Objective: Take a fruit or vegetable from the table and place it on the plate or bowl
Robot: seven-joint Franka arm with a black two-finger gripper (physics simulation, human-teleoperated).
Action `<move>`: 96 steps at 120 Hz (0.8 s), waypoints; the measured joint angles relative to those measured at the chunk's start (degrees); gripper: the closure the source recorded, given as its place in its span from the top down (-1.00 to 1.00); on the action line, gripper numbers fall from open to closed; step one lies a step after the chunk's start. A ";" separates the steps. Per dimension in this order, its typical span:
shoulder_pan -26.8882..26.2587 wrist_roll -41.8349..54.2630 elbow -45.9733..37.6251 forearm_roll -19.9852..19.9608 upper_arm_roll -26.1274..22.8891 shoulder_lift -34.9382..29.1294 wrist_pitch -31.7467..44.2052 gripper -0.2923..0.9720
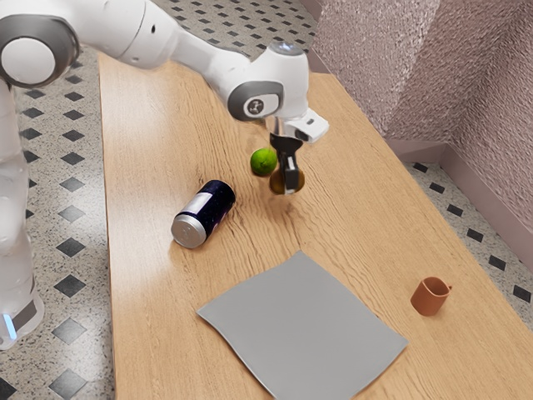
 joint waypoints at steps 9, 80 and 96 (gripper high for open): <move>-3.33 -3.11 -1.93 0.02 -4.05 -4.30 -0.26 -0.05; -11.01 -26.54 -1.52 -10.90 -20.10 -2.39 -0.05 0.31; -12.08 -30.96 0.89 -13.70 -13.99 -1.73 0.89 0.45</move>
